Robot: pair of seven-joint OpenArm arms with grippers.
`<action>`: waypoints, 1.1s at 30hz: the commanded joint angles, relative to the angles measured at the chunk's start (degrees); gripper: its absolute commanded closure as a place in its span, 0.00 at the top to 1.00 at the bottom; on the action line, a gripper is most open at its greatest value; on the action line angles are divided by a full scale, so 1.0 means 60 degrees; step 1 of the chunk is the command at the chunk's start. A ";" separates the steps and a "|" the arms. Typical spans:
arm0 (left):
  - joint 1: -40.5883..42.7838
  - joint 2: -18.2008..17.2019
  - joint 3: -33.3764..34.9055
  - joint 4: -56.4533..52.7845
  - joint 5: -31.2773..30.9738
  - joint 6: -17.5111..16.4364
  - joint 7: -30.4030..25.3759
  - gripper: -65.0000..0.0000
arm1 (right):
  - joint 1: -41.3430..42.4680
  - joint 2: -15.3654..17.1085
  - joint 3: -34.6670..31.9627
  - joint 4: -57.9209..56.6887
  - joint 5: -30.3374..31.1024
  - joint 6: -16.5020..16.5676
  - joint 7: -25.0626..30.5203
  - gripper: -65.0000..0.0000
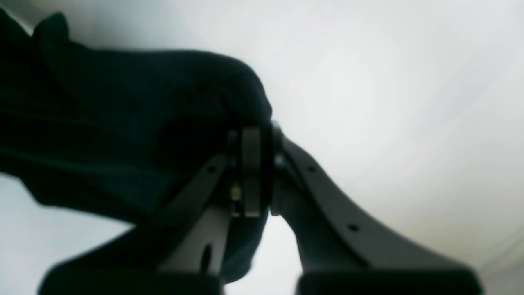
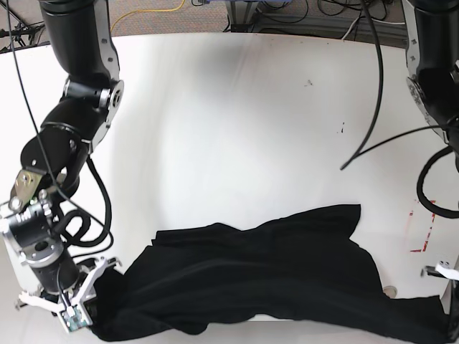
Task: Fold the T-shirt properly
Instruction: 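Lift the stretched black shirt with both grippers and swing it over the table, then lay the shirt flat and open the left gripper, releasing its corner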
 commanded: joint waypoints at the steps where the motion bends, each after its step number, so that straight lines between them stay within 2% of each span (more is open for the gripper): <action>1: 0.0544 0.0184 -0.0013 0.0299 -0.0043 0.0053 -0.0283 0.00 | -0.0268 -0.0177 0.0213 0.0298 -0.0056 -0.0093 0.0252 0.03; 9: 0.2669 0.0872 -0.0071 0.0534 -0.0102 0.0053 -0.0283 0.00 | -0.1924 -0.0280 0.0843 0.0635 0.0031 -0.0093 0.0281 0.03; 12: 0.3519 0.1048 -0.0394 0.0592 -0.0424 0.0053 -0.0283 0.00 | -0.2612 -0.0294 0.1194 0.0811 0.0031 -0.0093 0.0281 0.03; 16: 0.4691 0.1048 -0.0994 0.0548 -0.1333 0.0053 -0.0283 0.00 | -0.3448 -0.0426 0.1517 0.0825 0.0031 -0.0093 0.0296 0.03; 24: 0.7108 0.1019 -0.1112 0.0563 -0.2710 0.0053 -0.0283 0.00 | -0.4869 -0.0704 0.2029 0.0855 0.0031 -0.0093 0.0296 0.03; 28: 0.8031 0.1019 -0.1126 0.0548 -0.2798 0.0053 -0.0297 0.00 | -0.5514 -0.0836 0.2029 0.0855 0.0031 -0.0093 0.0325 0.03; 33: 0.9101 0.1048 -0.1126 0.0548 -0.2798 0.0053 -0.0297 0.00 | -0.6173 -0.1261 0.2015 0.0869 0.0031 -0.0093 0.0603 0.03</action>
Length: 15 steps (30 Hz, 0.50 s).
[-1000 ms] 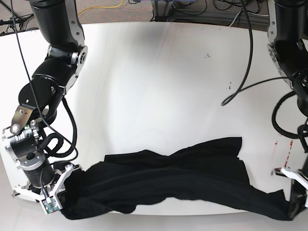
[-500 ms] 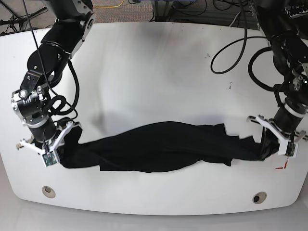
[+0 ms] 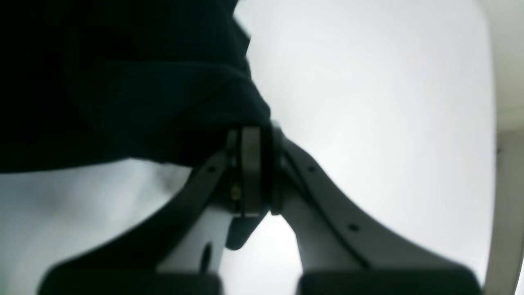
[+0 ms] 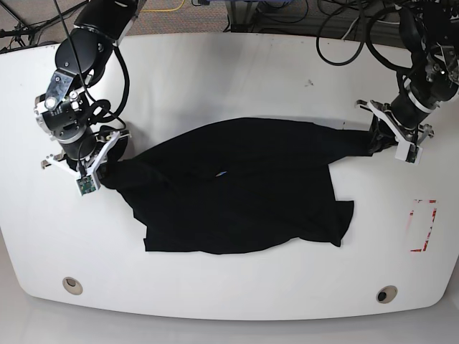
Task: Fold the T-shirt properly
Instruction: 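Lay the shirt flat and open the left gripper, releasing its corner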
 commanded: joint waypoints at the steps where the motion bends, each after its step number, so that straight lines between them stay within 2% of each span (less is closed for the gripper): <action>1: 0.0611 -0.0147 -0.0063 0.0162 -0.0157 -0.0013 -0.0272 0.00 | -0.0167 -0.0136 -0.0029 0.0199 0.0199 -0.0020 0.0450 0.03; 7: 0.1651 -0.0191 -0.0092 0.0162 -0.0128 -0.0013 -0.0272 0.00 | -0.0738 -0.0136 -0.0029 0.0184 0.0199 -0.0020 0.0480 0.03; 15: 0.2369 -0.0645 -0.1000 0.0148 -0.0113 -0.0013 -0.0272 0.00 | -0.1222 -0.0165 -0.0029 0.0170 0.0155 -0.0020 0.0480 0.03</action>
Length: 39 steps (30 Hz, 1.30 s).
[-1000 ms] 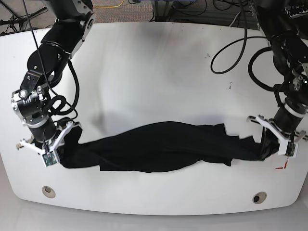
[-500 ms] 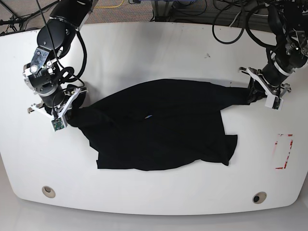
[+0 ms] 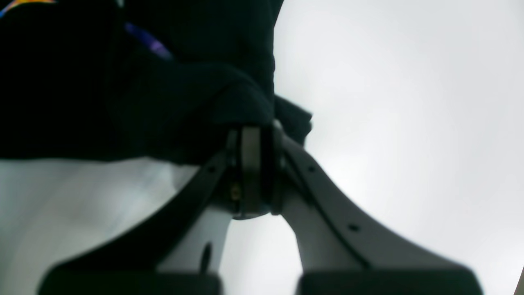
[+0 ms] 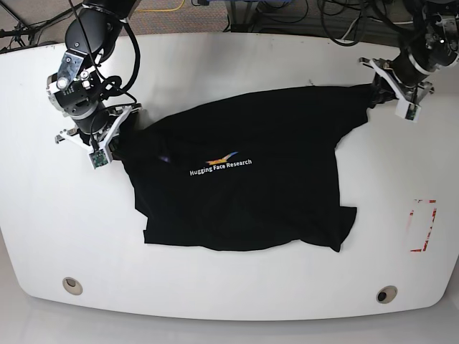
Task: Fold the T-shirt properly
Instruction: 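Lay the shirt flat and open the left gripper, releasing its corner, then move the open left gripper to the shirt hem corner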
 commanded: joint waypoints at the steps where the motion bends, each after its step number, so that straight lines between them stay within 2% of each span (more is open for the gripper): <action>1: 0.0056 -0.0288 -0.0352 0.0155 -0.0033 0.0005 -0.0221 0.00 | -0.0005 0.0039 0.0022 0.0173 0.0071 -0.0020 0.0210 0.03; 12: 0.0540 -0.0904 -0.0792 0.0155 -0.0077 0.0005 -0.0206 0.00 | -0.0328 0.0009 -0.0036 0.0188 0.0115 -0.0020 0.0210 0.03; 14: 0.0540 -0.0962 -0.0792 0.0155 -0.0077 0.0005 -0.0206 0.04 | -0.0313 -0.0049 -0.0036 0.0188 0.0115 -0.0020 0.0210 0.03; 17: 0.0481 -0.1065 -0.0660 0.0155 -0.0077 0.0005 -0.0177 0.25 | -0.0298 -0.0137 -0.0022 0.0173 0.0115 -0.0020 0.0210 0.03; 20: 0.0173 -0.1182 -0.0426 0.0155 -0.0047 0.0005 -0.0016 0.58 | -0.0166 -0.0181 -0.0022 0.0173 0.0115 -0.0020 0.0210 0.03; 23: -0.0090 -0.1182 -0.0455 0.0155 -0.0047 0.0005 0.0233 0.85 | -0.0034 -0.0254 -0.0036 0.0159 0.0115 -0.0020 0.0210 0.03; 25: -0.0369 -0.1182 -0.0426 0.0155 -0.0033 0.0005 0.0453 0.94 | -0.0020 -0.0371 -0.0036 0.0159 0.0115 -0.0020 0.0210 0.03; 33: -0.2332 -0.1153 -0.0455 0.0140 -0.0062 0.0005 0.1640 0.84 | 0.0127 -0.0459 -0.0036 0.0159 0.0115 -0.0020 0.0210 0.03; 39: -0.4090 -0.0933 -0.0396 -0.0504 -0.0018 0.0034 0.1904 0.83 | 0.0215 -0.0474 -0.0036 0.0144 0.0115 -0.0020 0.0210 0.03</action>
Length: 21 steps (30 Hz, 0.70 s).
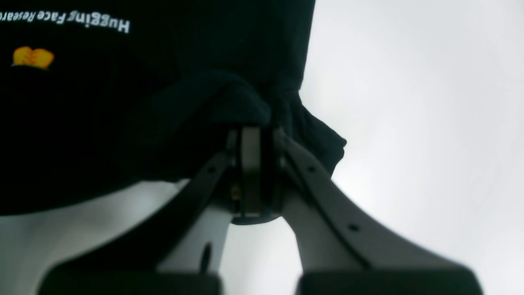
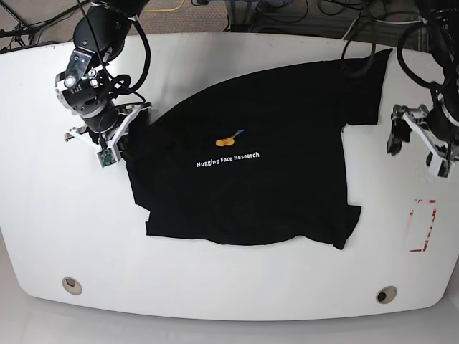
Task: Fold the T-shirt properly
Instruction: 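Move the open left gripper to the shirt hem corner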
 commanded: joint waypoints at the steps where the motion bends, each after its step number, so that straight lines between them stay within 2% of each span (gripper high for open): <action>1: -0.0868 0.0091 -0.0043 -0.0400 -0.0018 0.0013 -0.0031 0.83 | 0.0204 0.0061 0.0007 0.0148 0.0079 -0.0016 0.0192 0.03; 6: -0.2025 0.0238 -0.0043 -0.1557 -0.0018 0.0027 -0.0060 0.83 | 0.0248 -0.0041 0.0022 0.0148 0.0064 -0.0016 0.0192 0.03; 11: -0.3300 0.0238 0.0367 -0.3594 -0.0018 0.0027 -0.0163 0.84 | 0.0263 -0.0041 0.0022 0.0148 0.0079 -0.0016 0.0192 0.03; 16: -0.4106 0.0165 0.0836 -0.5323 0.0158 0.0042 -0.0866 0.83 | 0.0263 -0.0070 0.0007 0.0133 0.0093 -0.0016 0.0192 0.03; 21: -0.4604 0.0121 0.1452 -0.6466 0.1081 -0.0002 -0.1950 0.84 | 0.0321 -0.0173 0.0007 -0.0043 0.0079 -0.0016 0.0192 0.03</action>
